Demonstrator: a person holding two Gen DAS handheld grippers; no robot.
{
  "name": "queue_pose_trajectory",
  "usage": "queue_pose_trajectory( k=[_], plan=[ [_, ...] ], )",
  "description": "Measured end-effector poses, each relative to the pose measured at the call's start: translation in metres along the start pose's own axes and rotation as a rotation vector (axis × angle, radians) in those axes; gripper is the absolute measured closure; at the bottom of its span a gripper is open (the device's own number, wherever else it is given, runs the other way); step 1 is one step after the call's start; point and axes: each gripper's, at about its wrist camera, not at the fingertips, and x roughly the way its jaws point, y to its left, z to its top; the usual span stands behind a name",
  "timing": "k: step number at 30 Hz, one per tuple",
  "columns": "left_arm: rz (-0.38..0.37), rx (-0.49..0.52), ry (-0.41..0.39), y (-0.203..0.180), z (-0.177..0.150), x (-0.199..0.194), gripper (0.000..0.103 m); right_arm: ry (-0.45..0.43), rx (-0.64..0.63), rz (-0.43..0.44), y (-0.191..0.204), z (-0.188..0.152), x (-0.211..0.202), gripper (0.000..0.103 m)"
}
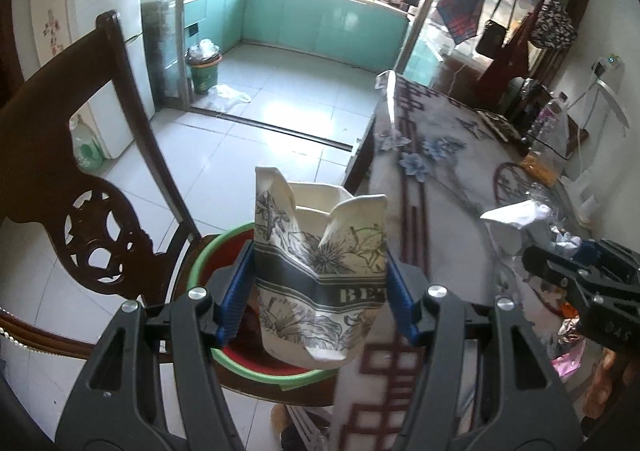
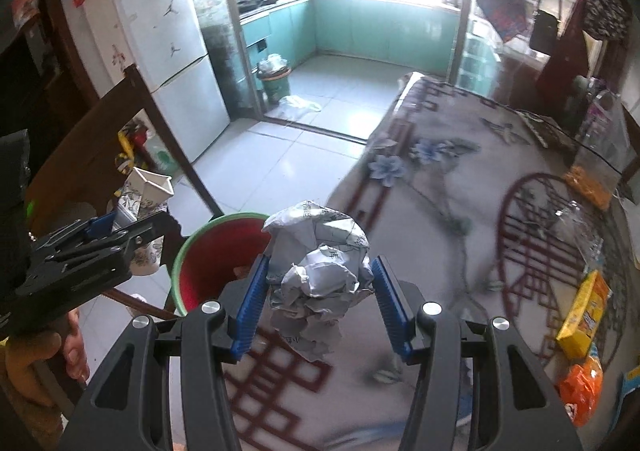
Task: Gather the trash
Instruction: 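Carry cup and crumpled paper over the red bucket and open both tools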
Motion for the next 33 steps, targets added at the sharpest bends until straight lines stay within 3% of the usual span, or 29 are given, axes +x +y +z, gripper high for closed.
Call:
queue_pose_trajectory(
  k=[7,17,33],
  plan=[
    [0.031,-0.027,0.015,0.03,0.004,0.008,0.045,0.043,-0.035,0.054,0.028,0.014,0.029,0.052],
    [0.063,-0.084,0.1,0.07,-0.001,0.039,0.045,0.146,-0.063,0.121,0.057,0.017,0.076,0.052],
    [0.048,-0.085,0.157,0.077,0.004,0.074,0.045,0.188,-0.096,0.121,0.068,0.028,0.098,0.05]
  ],
)
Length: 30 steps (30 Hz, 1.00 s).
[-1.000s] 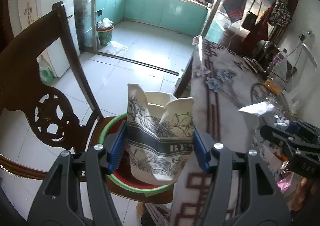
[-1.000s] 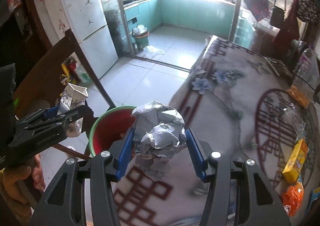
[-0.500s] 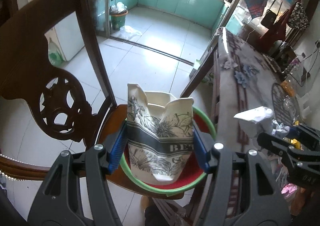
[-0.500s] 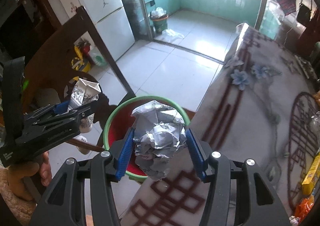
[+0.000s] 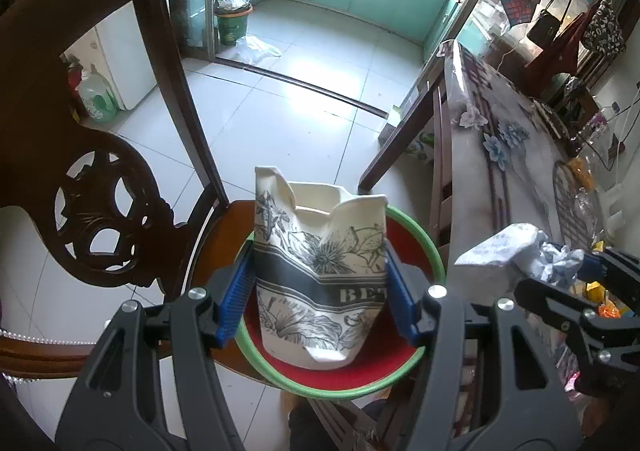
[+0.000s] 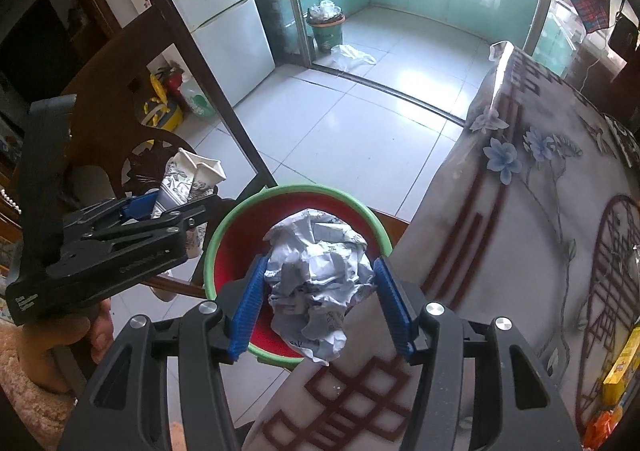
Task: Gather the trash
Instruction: 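Carry cup and crumpled paper over the red bucket and open both tools, then return to the table and grasp the yellow juice carton with the left tool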
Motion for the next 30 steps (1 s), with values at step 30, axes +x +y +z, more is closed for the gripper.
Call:
queue_pose_trajectory(
  k=[30],
  plan=[
    [-0.054,0.078,-0.043,-0.054,-0.012,-0.027,0.033,-0.148,0.155,-0.047,-0.054,-0.033,-0.078,0.037]
  ],
)
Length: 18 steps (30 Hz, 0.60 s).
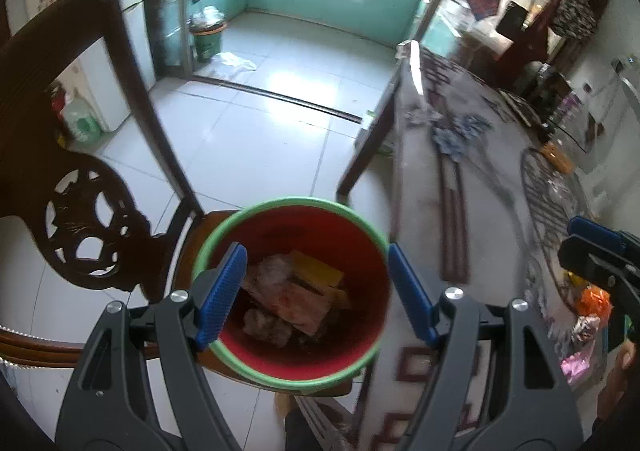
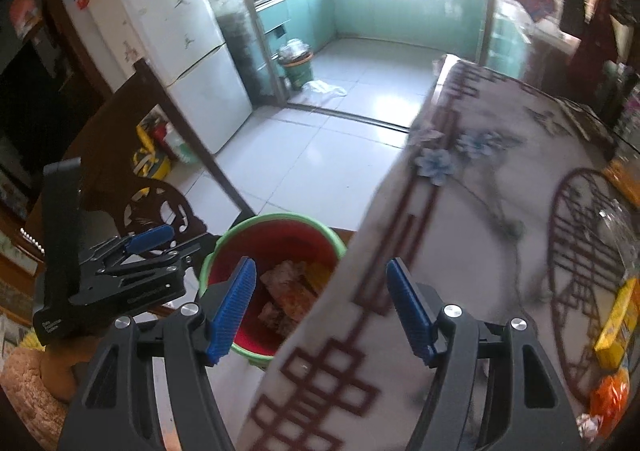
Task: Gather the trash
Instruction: 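Return to the table and grasp the yellow juice carton with the left tool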
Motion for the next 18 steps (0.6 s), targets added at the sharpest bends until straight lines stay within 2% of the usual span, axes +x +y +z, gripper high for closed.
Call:
queue_pose_trajectory(
  k=[18],
  plan=[
    [-0.136,0.197,0.05,-0.126,-0.038,0.004,0.033,-0.028,0.294,-0.223,-0.149,-0.088,-0.082,0.037]
  ],
)
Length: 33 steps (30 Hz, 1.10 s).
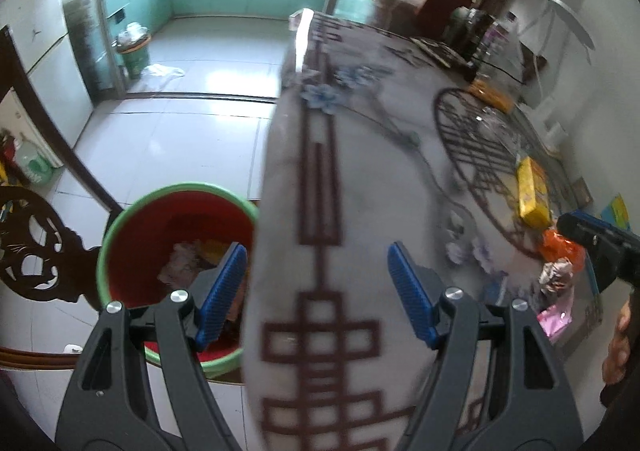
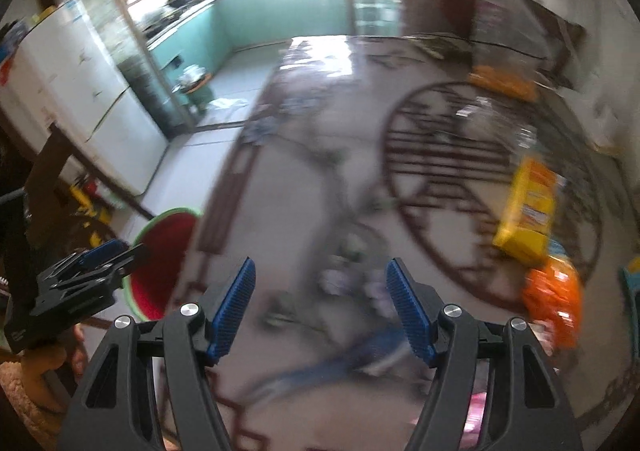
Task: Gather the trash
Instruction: 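Return to the table and grasp the yellow juice carton with the left tool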
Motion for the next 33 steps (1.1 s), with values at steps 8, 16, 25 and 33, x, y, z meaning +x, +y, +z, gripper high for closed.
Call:
queue_pose_trajectory(
  k=[8,16,25,33],
  plan=[
    [0.016,0.001,-0.003,-0.067,-0.01,0.004,0.033,-0.038,0.063,-0.076,-0.115,0.008,-0.023,0.037],
    [-0.052,0.095,0.005,-0.211,0.002,0.045,0.033,-0.033,0.096,-0.081,-0.233,0.016,-0.03,0.035],
    [-0.12,0.264,0.103,-0.366,0.031,0.126,0.033,-0.053,0.142,-0.091,-0.329,0.019,-0.044,0.035],
    [-0.058,0.304,0.209,-0.409,0.055,0.195,0.033,-0.03,0.185,-0.063,-0.375,0.036,-0.021,0.035]
  ],
)
